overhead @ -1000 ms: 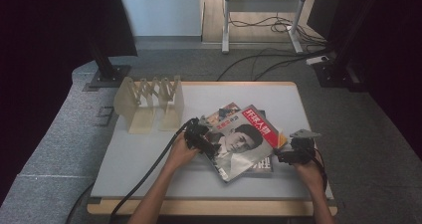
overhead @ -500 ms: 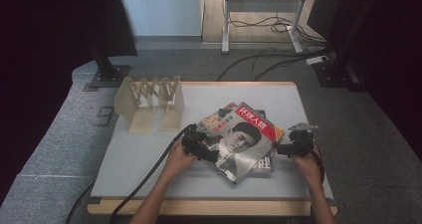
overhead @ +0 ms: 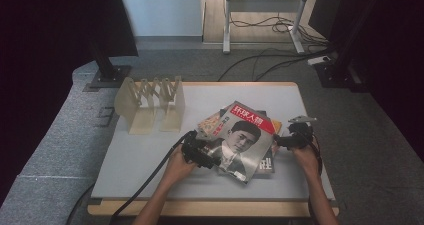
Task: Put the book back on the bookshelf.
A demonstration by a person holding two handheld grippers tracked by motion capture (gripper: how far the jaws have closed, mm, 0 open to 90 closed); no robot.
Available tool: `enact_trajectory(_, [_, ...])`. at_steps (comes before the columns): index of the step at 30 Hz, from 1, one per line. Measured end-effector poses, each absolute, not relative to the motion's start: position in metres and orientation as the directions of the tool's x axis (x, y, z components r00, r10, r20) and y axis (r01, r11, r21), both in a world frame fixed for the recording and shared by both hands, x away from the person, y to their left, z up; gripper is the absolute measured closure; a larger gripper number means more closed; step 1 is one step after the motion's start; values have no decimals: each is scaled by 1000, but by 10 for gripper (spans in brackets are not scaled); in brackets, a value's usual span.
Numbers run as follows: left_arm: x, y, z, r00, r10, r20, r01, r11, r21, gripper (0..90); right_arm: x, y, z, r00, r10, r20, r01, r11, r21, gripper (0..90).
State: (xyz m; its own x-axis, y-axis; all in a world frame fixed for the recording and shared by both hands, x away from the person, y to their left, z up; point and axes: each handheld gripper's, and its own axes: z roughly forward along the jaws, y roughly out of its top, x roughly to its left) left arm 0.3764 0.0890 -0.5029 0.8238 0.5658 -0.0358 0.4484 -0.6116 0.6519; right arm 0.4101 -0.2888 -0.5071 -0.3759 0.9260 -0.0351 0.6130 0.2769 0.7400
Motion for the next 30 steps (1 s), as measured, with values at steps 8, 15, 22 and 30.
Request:
enact_trajectory(8, [366, 87, -504, 832, 554, -35, 439, -617, 653, 0, 423, -290, -509, -363, 931, -24, 611, 258, 748, 43])
enact_trajectory(15, [355, 83, -506, 845, 534, -20, 416, -635, 651, 0, 435, -289, -509, -355, 935, -26, 611, 253, 750, 46])
enact_trajectory(22, [359, 97, -500, 845, 529, -79, 439, -601, 668, 0, 437, -291, -505, -369, 929, -21, 608, 258, 751, 46])
enact_trajectory(30, [368, 120, -488, 814, 577, -68, 455, -560, 693, 0, 423, -294, -502, -402, 915, -17, 600, 278, 750, 37])
